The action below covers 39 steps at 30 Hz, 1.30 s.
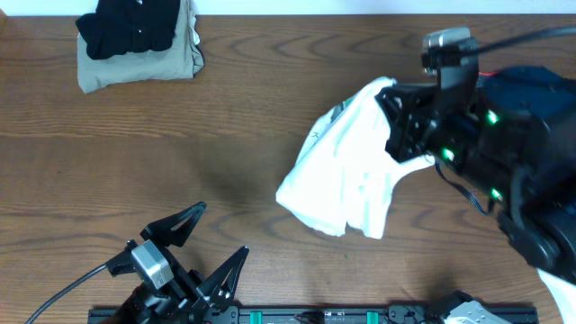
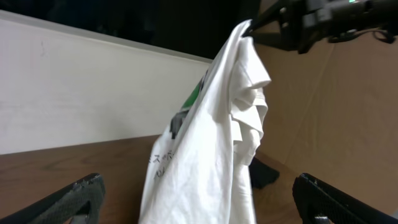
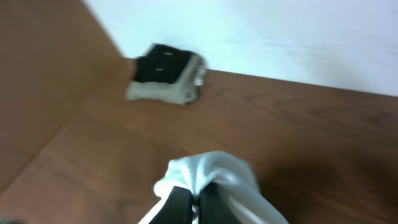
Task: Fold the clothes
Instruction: 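Lift the T-shirt with the right gripper and shake it out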
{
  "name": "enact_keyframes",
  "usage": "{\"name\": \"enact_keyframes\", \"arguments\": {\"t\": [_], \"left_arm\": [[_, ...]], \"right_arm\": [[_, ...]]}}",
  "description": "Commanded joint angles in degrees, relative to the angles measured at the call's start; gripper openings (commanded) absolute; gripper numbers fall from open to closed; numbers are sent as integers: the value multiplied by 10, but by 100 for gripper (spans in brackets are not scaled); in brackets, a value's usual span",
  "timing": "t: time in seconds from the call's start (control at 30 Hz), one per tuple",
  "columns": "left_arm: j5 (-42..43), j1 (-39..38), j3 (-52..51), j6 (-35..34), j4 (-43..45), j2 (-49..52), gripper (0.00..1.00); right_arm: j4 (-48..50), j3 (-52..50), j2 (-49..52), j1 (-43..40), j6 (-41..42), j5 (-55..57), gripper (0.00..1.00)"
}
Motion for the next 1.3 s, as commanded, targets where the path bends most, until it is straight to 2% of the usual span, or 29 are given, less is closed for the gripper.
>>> {"name": "enact_keyframes", "arguments": {"t": [0.0, 0.2, 0.27, 0.37, 0.4, 0.53, 0.73, 0.93, 1.07, 1.27], "left_arm": [[-5, 2, 0, 5, -9, -3, 98], [-5, 2, -4, 36, -60, -3, 98], [-5, 2, -4, 36, -67, -3, 98], [-5, 2, -4, 35, -66, -3, 98], [-5, 2, -4, 35, -66, -3, 98], [-4, 2, -4, 35, -67, -3, 98], [-4, 2, -4, 27, -70, -3, 98], [23, 2, -5, 20, -113, 0, 98], [26, 2, -4, 23, -152, 18, 98], [10, 2, 16, 59, -148, 72, 98]], "right_arm": [[3, 8, 35, -28, 9, 60, 1], [24, 8, 134, -83, 32, 109, 1], [44, 8, 174, -97, 31, 124, 5], [71, 8, 230, -117, 17, 125, 36], [77, 8, 247, -125, 14, 130, 50], [61, 8, 277, -153, 15, 180, 57], [-6, 8, 252, -164, 15, 185, 67], [-90, 8, 217, -164, 15, 157, 99], [-125, 8, 215, -164, 15, 123, 99], [-149, 8, 215, -164, 15, 100, 99]]}}
